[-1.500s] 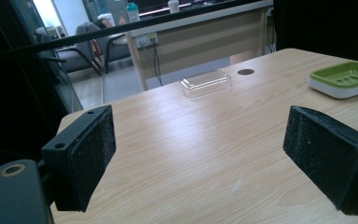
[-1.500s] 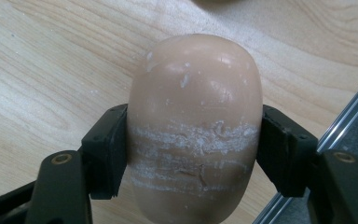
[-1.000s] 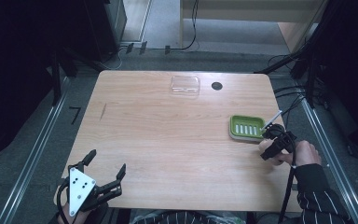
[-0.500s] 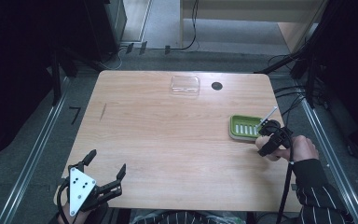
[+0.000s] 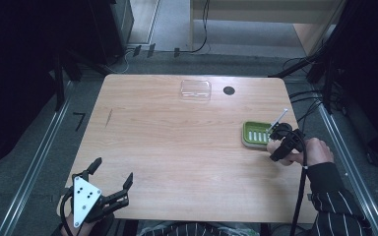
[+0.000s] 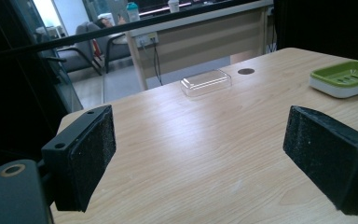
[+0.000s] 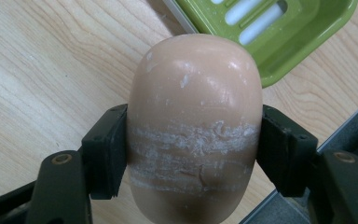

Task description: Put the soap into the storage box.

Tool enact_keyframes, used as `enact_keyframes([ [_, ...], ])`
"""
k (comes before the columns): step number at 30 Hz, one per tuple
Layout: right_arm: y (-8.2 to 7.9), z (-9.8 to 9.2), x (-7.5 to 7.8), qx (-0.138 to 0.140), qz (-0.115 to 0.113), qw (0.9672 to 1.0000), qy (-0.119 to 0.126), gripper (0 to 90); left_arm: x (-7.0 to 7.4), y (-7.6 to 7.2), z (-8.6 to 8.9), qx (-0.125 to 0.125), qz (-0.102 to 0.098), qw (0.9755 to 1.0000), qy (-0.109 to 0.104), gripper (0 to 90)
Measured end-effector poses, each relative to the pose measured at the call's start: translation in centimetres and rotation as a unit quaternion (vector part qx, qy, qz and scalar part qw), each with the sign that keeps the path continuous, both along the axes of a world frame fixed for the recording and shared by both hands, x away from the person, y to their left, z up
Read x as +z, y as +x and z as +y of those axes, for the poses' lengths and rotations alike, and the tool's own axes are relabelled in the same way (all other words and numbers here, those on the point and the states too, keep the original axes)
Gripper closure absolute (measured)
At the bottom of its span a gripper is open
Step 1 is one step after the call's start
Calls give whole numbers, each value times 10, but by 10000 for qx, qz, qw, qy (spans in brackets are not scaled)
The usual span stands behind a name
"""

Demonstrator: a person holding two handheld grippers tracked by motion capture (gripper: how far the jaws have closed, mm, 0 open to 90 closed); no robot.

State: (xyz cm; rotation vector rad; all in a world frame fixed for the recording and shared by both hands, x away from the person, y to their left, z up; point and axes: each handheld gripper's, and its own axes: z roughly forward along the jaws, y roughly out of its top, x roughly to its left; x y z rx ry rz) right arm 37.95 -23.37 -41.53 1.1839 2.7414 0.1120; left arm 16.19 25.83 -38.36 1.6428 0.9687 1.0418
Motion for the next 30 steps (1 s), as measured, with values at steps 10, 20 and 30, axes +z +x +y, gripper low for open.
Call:
enact_keyframes([
  [10,8,6,4,187,2,9998,-29,331,0,0,0,2,16,10000,9,96],
  [20,17,11,6,292,-24,9996,-58,330,0,1,0,3,41,10000,-1,96],
  [30,26,15,12,440,-113,9990,-28,330,0,2,0,4,61,10000,-12,96],
])
